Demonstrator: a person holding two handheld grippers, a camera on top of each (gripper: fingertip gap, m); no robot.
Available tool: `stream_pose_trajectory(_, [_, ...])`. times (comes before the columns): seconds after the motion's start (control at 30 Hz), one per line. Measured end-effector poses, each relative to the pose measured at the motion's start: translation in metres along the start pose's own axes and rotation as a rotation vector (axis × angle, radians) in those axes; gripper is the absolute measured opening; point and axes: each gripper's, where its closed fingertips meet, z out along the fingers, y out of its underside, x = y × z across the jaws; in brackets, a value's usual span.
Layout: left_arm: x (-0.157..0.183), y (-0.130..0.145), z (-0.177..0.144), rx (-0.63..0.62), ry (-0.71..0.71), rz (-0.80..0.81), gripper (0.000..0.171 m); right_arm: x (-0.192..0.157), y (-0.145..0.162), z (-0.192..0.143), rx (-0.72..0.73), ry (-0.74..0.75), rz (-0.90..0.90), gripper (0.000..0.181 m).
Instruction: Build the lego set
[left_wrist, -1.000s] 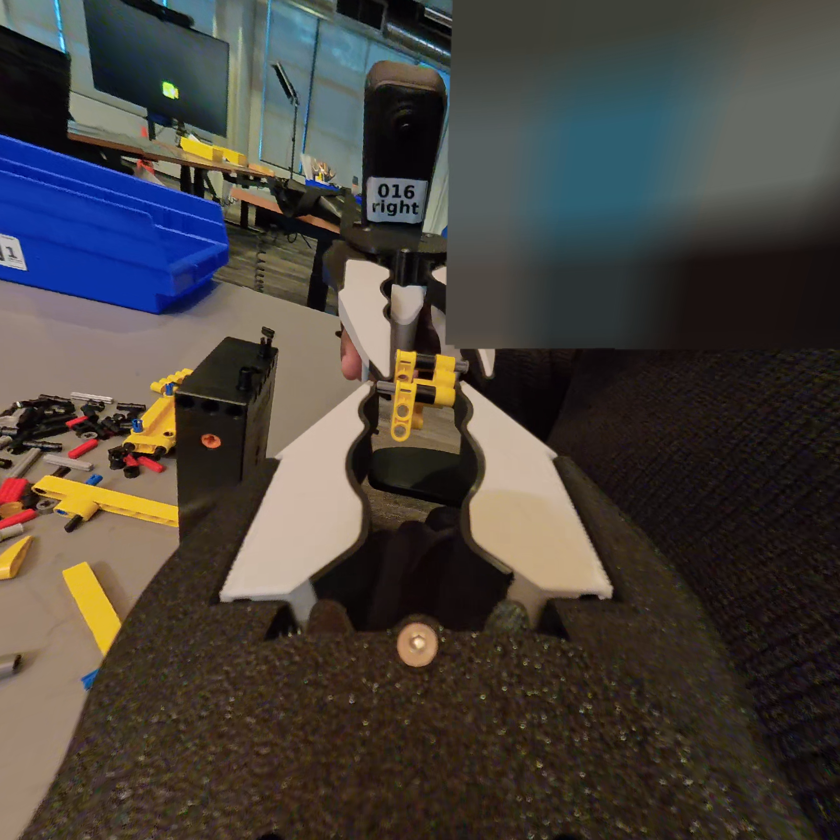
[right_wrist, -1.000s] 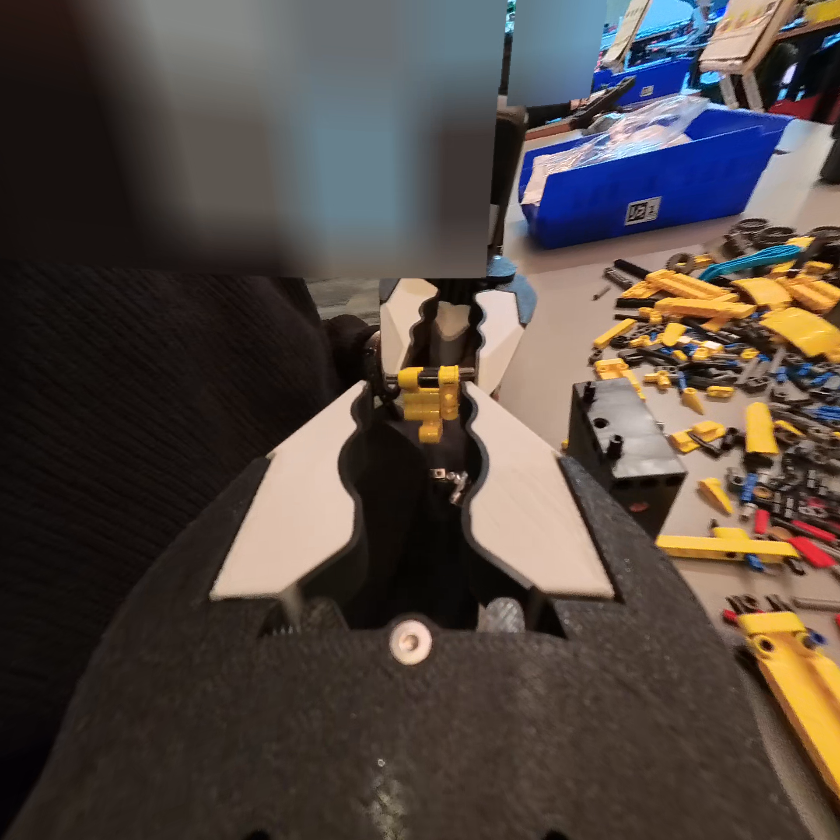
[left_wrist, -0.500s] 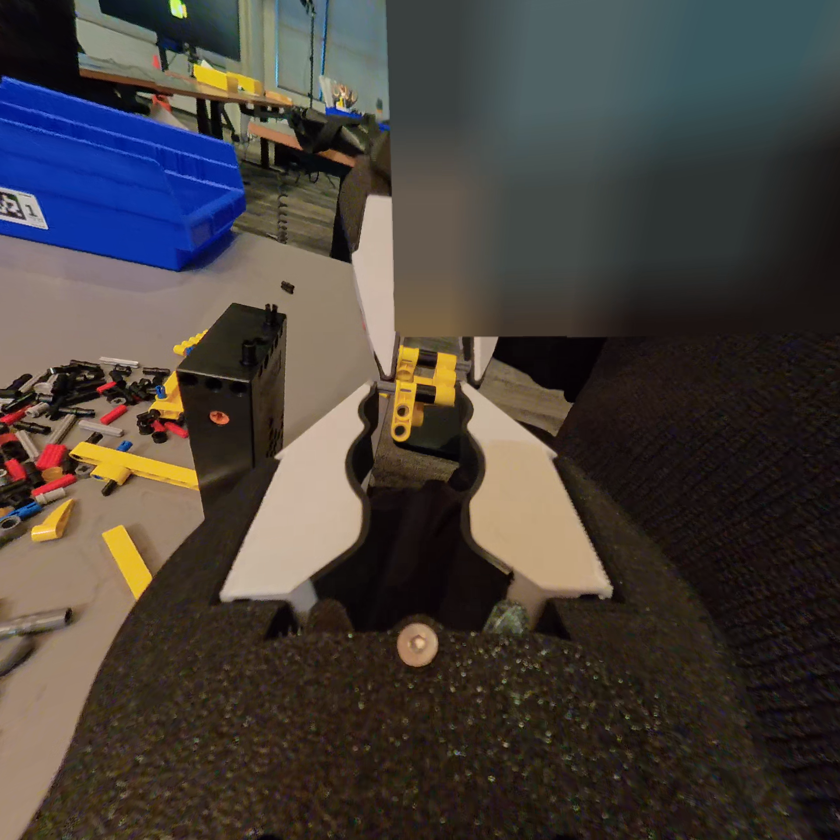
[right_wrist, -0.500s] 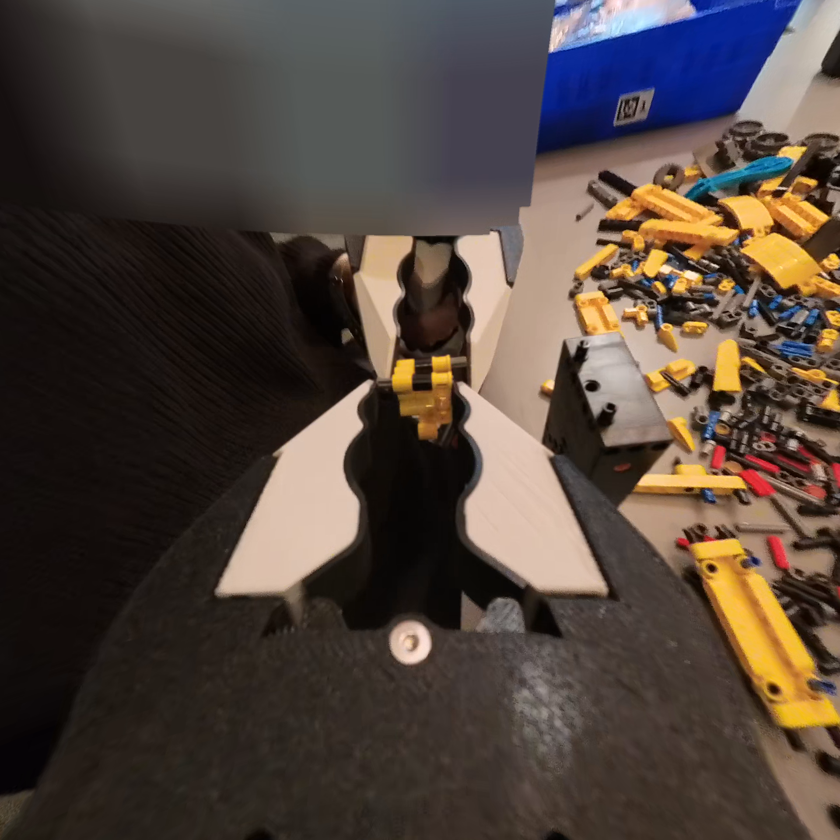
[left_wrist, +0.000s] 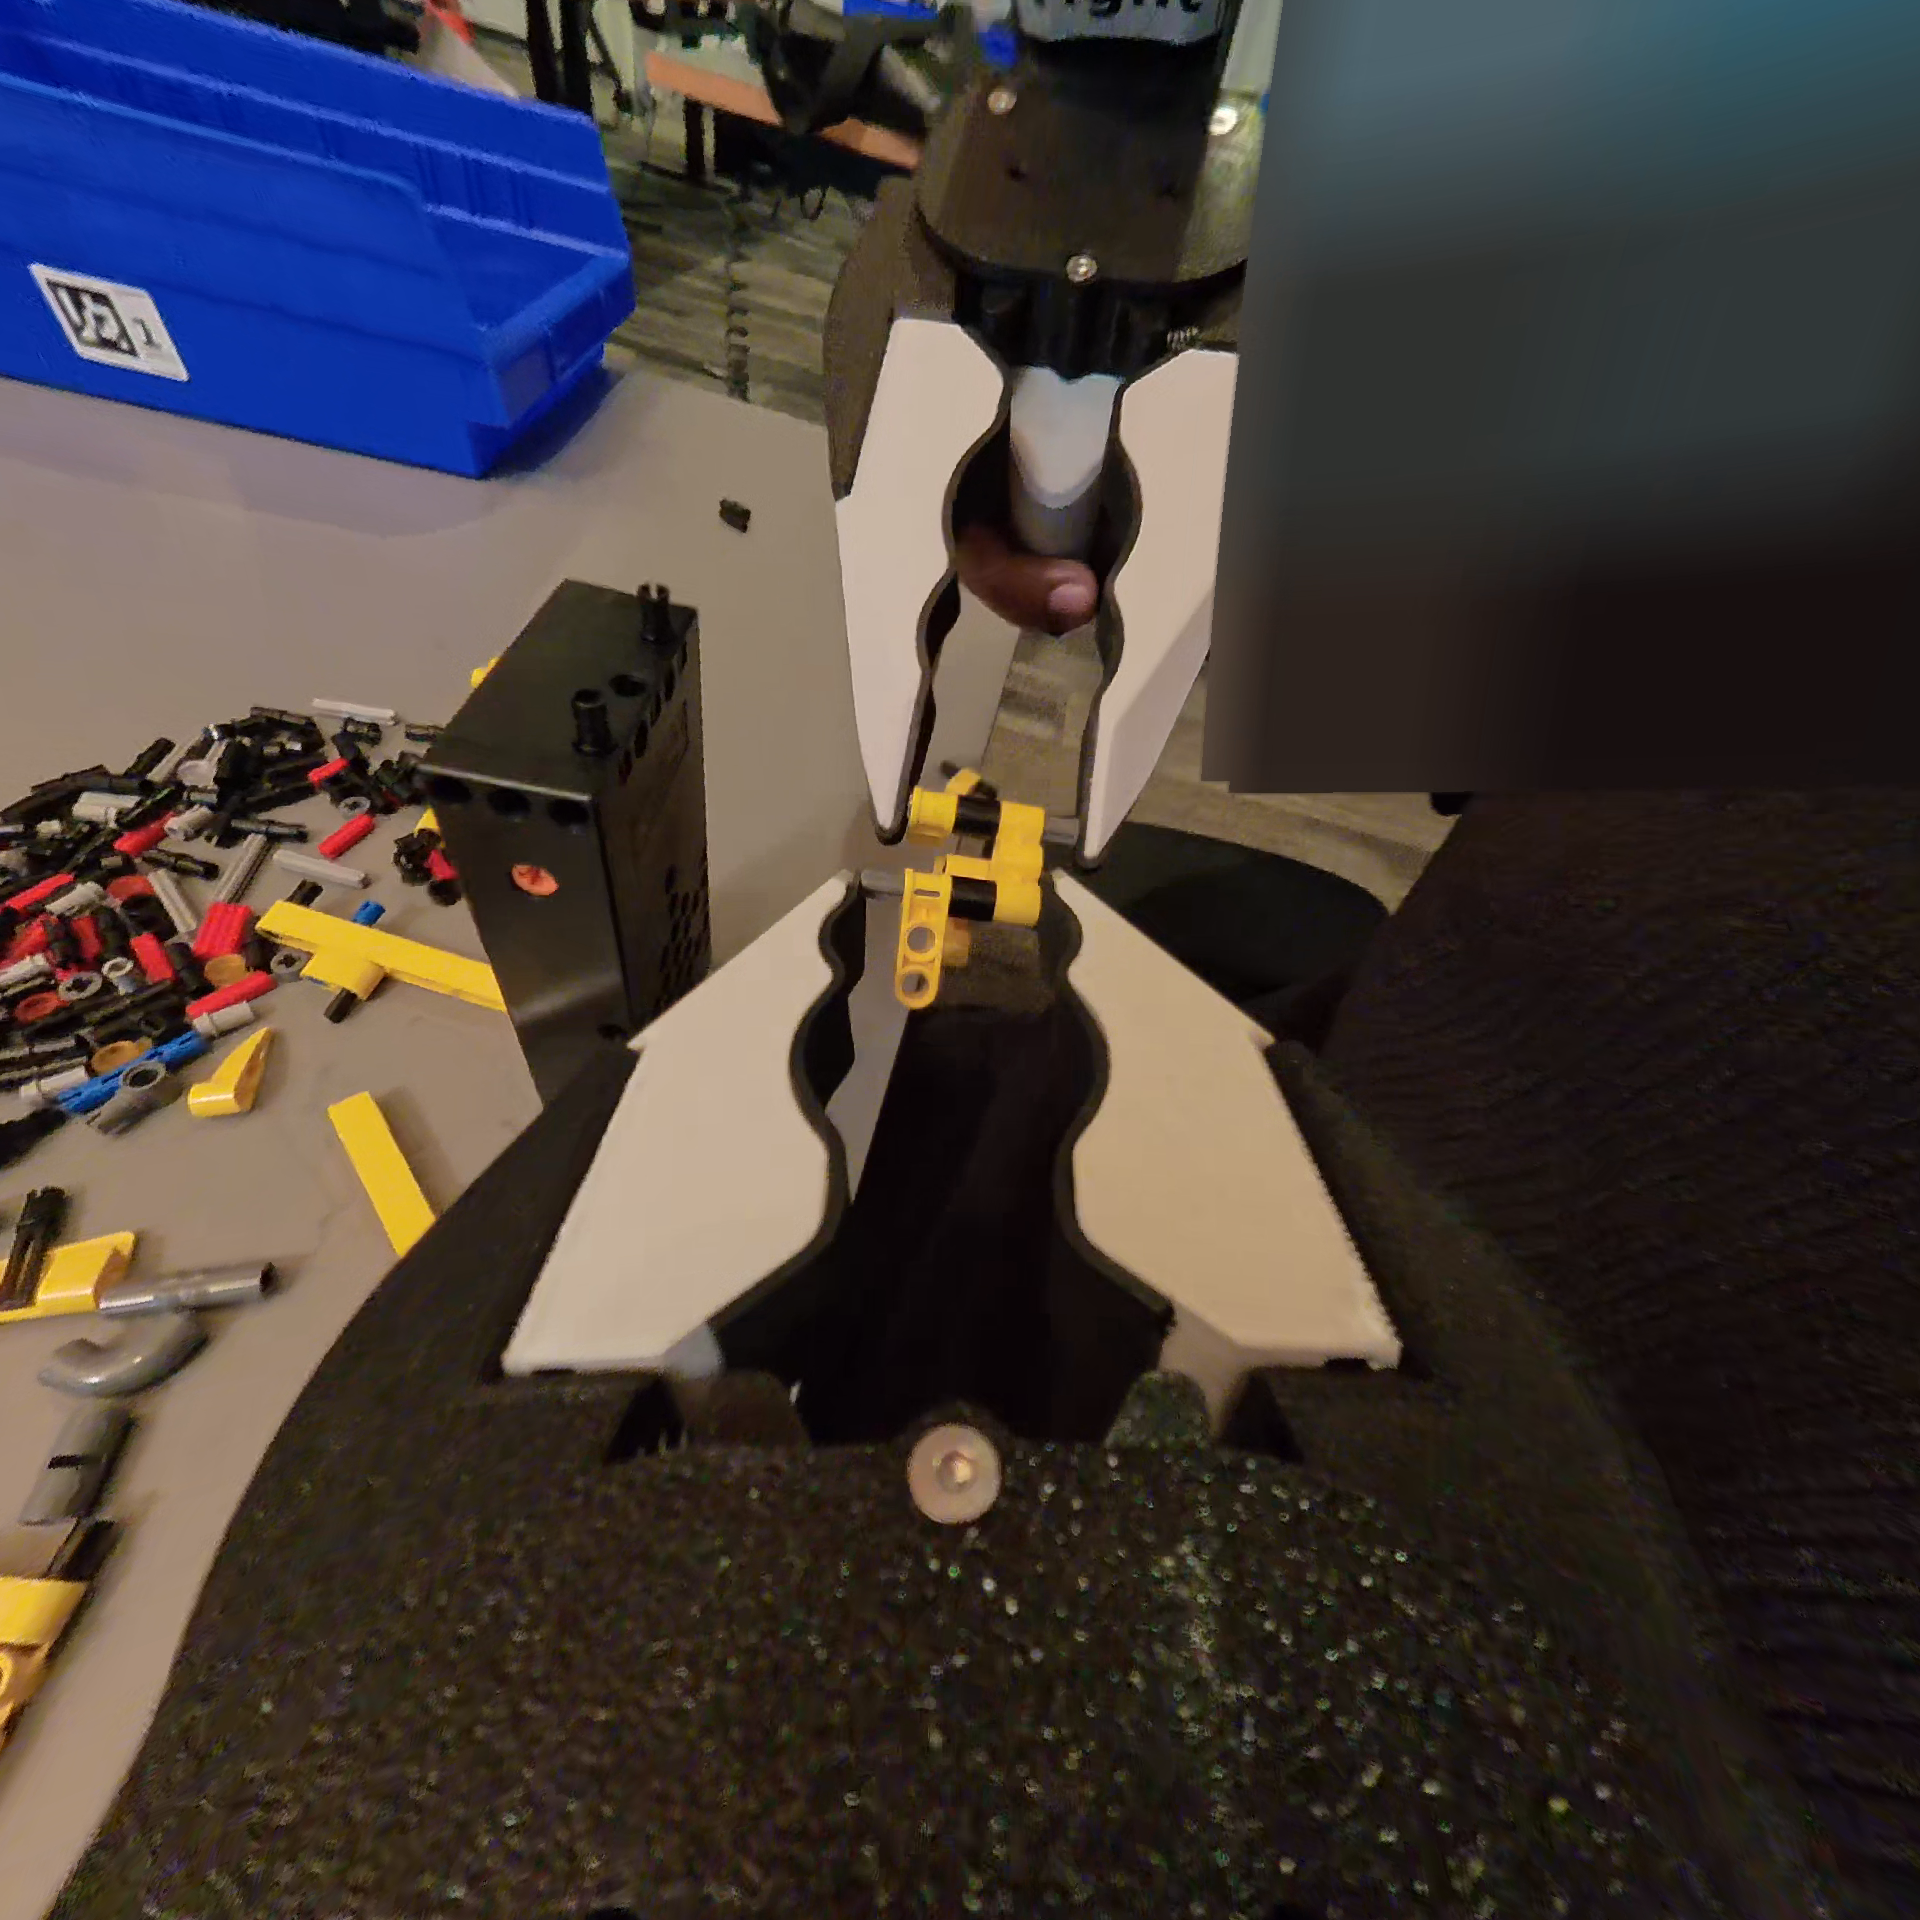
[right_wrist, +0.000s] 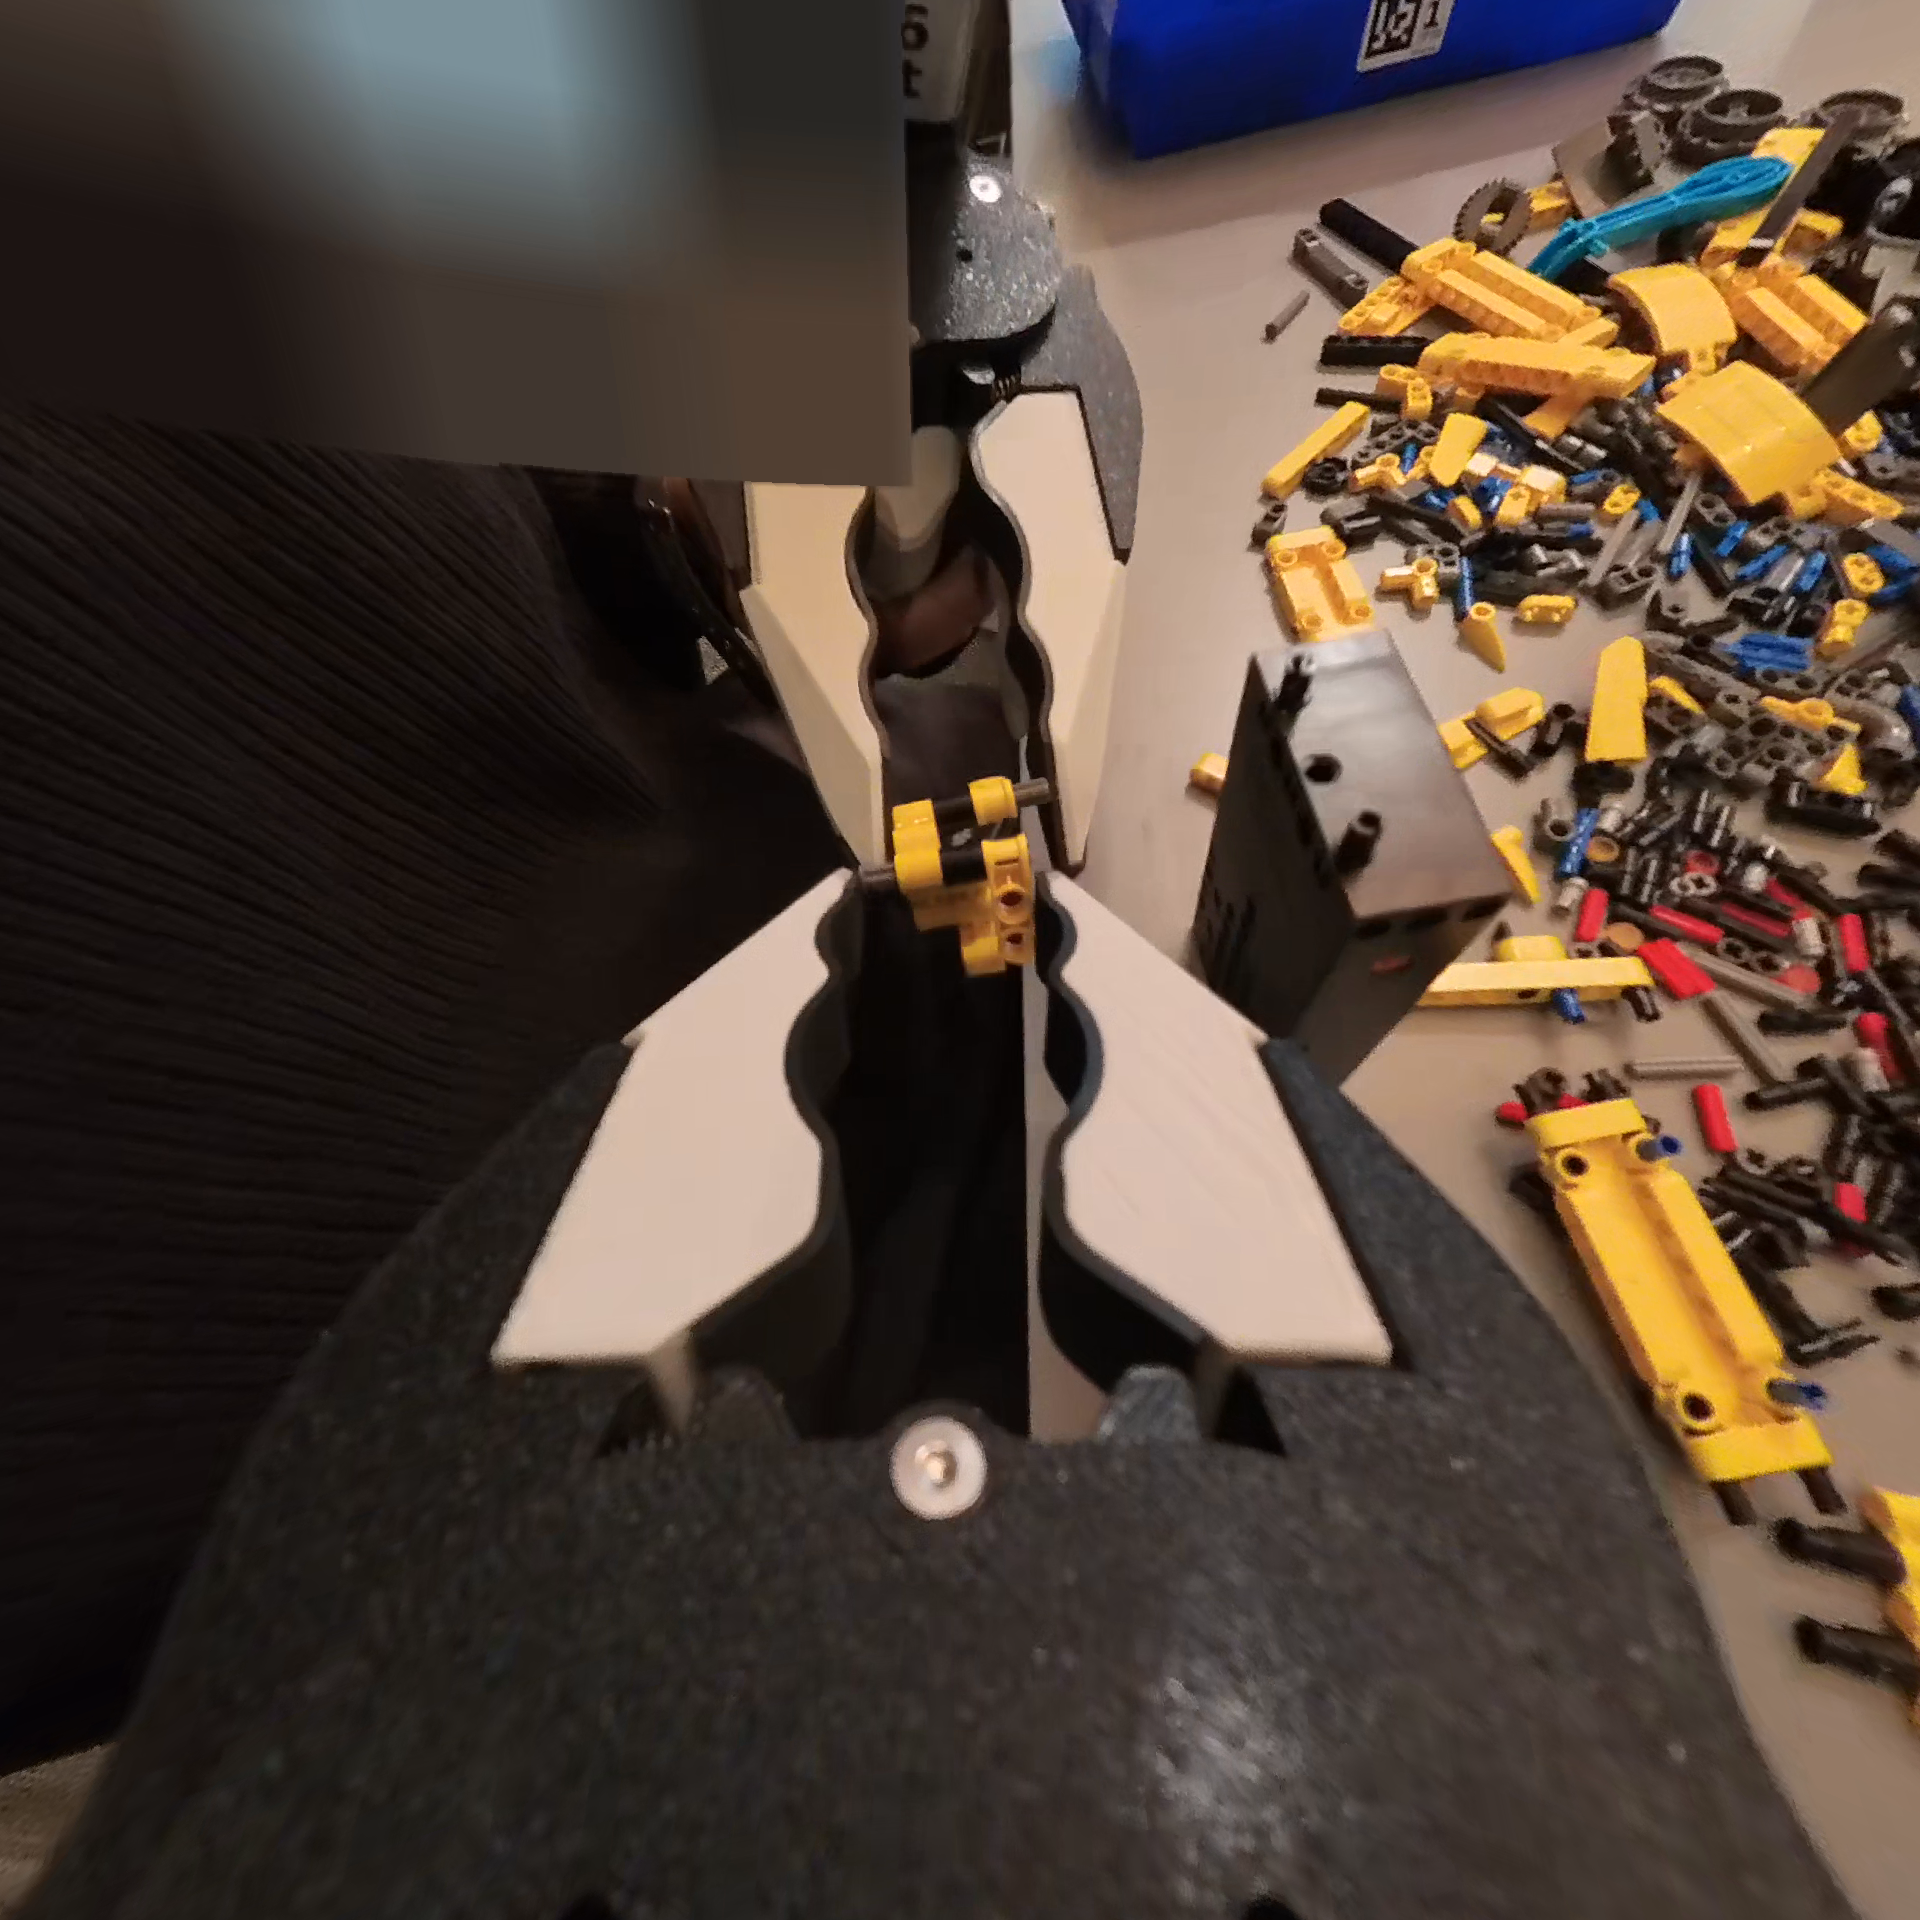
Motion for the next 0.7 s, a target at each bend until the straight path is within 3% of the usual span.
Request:
stream_pose_trajectory(0.43, [-0.026,0.045,0.019,-0.271,-0.139,-0.001,0.027,0.028,0.051,0.011,-0.187,0.141,0.001,0.033])
stream_pose_trajectory(0.7, [-0.019,0.038,0.021,-0.178,-0.054,-0.041,0.03,0.031,0.062,0.013,-0.211,0.145,0.004,0.032])
